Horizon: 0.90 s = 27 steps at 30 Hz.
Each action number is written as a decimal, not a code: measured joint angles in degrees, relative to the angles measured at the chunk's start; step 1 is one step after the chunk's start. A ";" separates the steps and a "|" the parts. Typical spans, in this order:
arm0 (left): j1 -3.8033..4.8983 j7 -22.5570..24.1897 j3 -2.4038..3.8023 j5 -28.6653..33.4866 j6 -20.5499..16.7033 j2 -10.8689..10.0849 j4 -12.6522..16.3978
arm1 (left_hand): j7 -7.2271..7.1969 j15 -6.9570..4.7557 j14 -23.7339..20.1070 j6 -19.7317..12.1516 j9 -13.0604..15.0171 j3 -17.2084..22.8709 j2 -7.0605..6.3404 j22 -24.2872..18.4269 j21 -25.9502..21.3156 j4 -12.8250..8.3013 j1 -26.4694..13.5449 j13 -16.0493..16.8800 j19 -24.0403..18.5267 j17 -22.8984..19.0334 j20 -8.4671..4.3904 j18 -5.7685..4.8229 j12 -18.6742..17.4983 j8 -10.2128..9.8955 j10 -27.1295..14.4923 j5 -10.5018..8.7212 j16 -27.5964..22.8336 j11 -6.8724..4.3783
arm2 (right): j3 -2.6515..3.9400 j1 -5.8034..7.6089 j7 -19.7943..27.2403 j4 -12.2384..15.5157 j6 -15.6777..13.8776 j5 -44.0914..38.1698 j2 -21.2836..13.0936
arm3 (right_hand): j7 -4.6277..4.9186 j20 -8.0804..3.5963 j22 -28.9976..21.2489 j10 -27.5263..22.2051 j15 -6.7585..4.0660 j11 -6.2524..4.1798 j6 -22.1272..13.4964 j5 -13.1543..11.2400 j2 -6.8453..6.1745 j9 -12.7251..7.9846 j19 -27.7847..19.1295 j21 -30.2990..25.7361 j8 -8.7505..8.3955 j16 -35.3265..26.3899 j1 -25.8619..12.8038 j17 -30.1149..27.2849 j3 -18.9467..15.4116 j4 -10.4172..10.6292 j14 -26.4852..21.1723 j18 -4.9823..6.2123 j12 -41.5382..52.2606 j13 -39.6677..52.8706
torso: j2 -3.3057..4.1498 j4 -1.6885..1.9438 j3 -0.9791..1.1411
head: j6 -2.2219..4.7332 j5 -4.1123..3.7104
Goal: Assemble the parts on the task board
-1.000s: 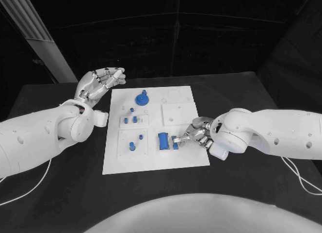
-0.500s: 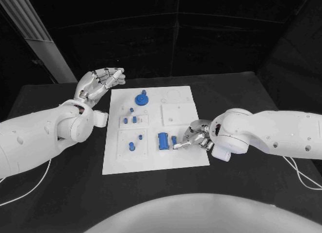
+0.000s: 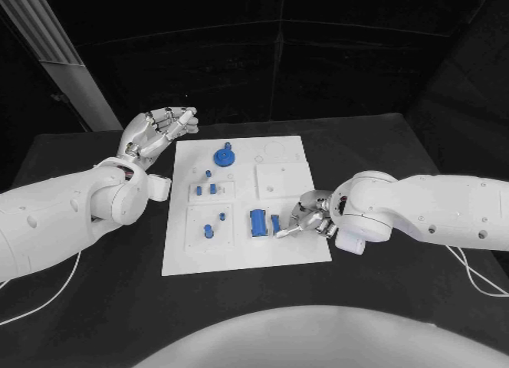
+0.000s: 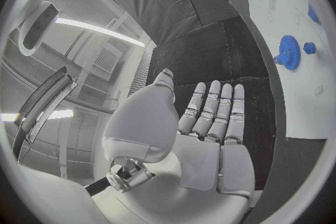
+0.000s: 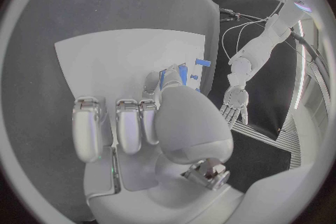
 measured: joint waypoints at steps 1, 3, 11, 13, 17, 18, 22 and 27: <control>0.00 0.00 0.00 0.00 0.00 0.00 0.00 | 0.00 0.00 0.00 0.00 0.00 0.00 0.00 0.00 0.00 0.00 0.00 0.00 0.00 0.00 0.00 0.00 0.00 0.00 0.00 0.00 0.00 0.00 | 0.00 0.00 -0.03 -0.04 0.00 -0.03 0.03 | -0.01 0.00 0.00 0.00 0.00 0.00 -0.01 0.00 0.15 0.12 0.00 0.00 0.00 0.00 0.00 0.00 0.00 0.00 0.00 0.00 -0.02 0.02 | 0.00 0.00 0.00 | 0.00 -0.02; 0.00 0.00 0.00 0.00 0.01 0.00 0.00 | 0.00 0.00 0.00 0.00 0.00 0.00 0.00 0.00 0.00 0.00 0.00 0.00 0.00 0.00 0.00 0.00 0.00 0.00 0.00 0.00 0.00 0.00 | 0.00 0.00 -0.08 -0.17 0.00 -0.10 0.09 | -0.01 0.00 0.00 0.02 -0.20 -0.02 -0.01 0.00 0.58 0.38 0.00 0.00 0.00 0.00 -0.09 0.00 0.00 0.00 -0.21 0.00 -0.02 0.05 | 0.00 0.00 0.00 | 0.00 -0.03; 0.00 0.00 0.00 0.00 0.03 0.01 0.00 | 0.00 0.00 0.00 0.00 0.00 0.00 0.00 0.01 0.00 0.00 0.00 0.00 0.00 0.00 0.00 0.00 0.00 0.00 0.00 0.00 0.00 0.00 | -0.02 -0.02 -0.10 -0.82 -0.04 -0.22 0.71 | 0.02 -0.21 0.00 0.11 -0.32 -0.11 -0.39 -0.01 1.43 1.09 -0.21 0.00 0.21 0.00 0.07 0.00 0.00 0.00 -0.08 0.00 0.05 0.07 | -0.01 0.00 0.00 | 0.00 -0.08; -0.01 0.00 0.00 0.00 0.03 0.02 0.00 | 0.00 0.00 0.00 0.00 0.00 0.00 0.00 0.01 0.00 0.00 0.00 0.00 0.00 0.00 0.00 -0.01 0.00 0.00 0.00 0.00 0.00 0.00 | -0.04 -0.05 -0.10 -1.25 -0.04 -0.24 1.01 | 0.02 -0.21 0.00 0.11 -0.42 -0.11 -0.39 -0.01 1.81 1.32 -0.21 0.00 0.21 0.00 0.16 0.00 0.00 0.00 0.01 0.00 0.19 0.07 | -0.01 0.00 0.00 | 0.00 -0.08; -0.01 0.00 0.00 0.00 0.04 0.03 0.03 | 0.00 0.00 0.00 0.00 0.00 0.00 0.00 0.01 0.00 0.00 0.00 0.00 0.00 0.01 0.00 0.00 0.00 0.00 0.00 0.06 0.00 0.00 | -0.02 -0.04 -0.10 -1.92 -0.04 -0.34 1.25 | -0.22 -0.21 0.00 0.11 -0.41 -0.11 -0.62 0.10 2.09 1.86 -0.21 0.00 0.21 0.00 0.47 0.00 0.36 -0.35 0.01 0.00 0.19 0.08 | -0.01 0.03 0.00 | 0.00 -0.04; -0.01 0.00 0.00 0.00 0.04 0.03 0.03 | 0.00 0.00 0.00 0.00 0.00 0.00 0.17 0.01 0.00 0.00 0.17 0.00 0.00 -0.04 0.00 0.00 0.00 0.00 -0.01 0.29 0.15 0.01 | -0.01 -0.04 -0.10 -2.01 -0.05 -0.36 1.29 | -0.23 -0.21 0.00 0.11 -0.41 -0.11 -0.64 0.33 2.09 2.00 -0.21 0.00 0.21 0.00 0.47 -0.01 0.42 -0.41 0.01 0.00 0.19 0.08 | -0.01 0.03 0.00 | 0.00 0.00; -0.01 0.00 0.00 0.00 0.05 0.02 0.03 | 0.00 0.00 0.00 0.00 0.00 0.00 0.24 0.01 0.00 0.00 0.24 0.00 0.00 -0.17 0.00 0.00 0.00 0.00 -0.21 0.45 0.25 0.21 | -0.01 -0.03 -0.10 -2.21 -0.05 -0.41 1.43 | -0.24 -0.21 0.00 -0.08 -0.41 -0.30 -0.64 0.37 2.08 2.31 -0.21 0.00 0.21 0.00 0.49 0.00 0.57 -0.57 0.01 0.00 0.19 0.08 | -0.02 0.03 0.00 | 0.00 0.08; -0.01 0.00 0.00 0.00 0.05 -0.06 0.05 | 0.00 0.00 0.00 0.00 0.00 0.00 0.24 0.01 0.00 0.00 0.24 0.00 0.00 -0.16 0.00 0.00 0.00 0.00 -0.21 0.45 0.25 0.21 | 0.00 -0.03 -0.04 -2.04 -0.09 -0.45 1.27 | -0.24 -0.22 0.00 -0.09 -0.39 -0.31 -0.64 0.37 1.55 3.02 -0.20 0.00 0.21 0.00 2.91 -0.01 0.59 -1.54 0.01 0.00 0.10 0.81 | -0.03 0.04 0.00 | 0.00 0.11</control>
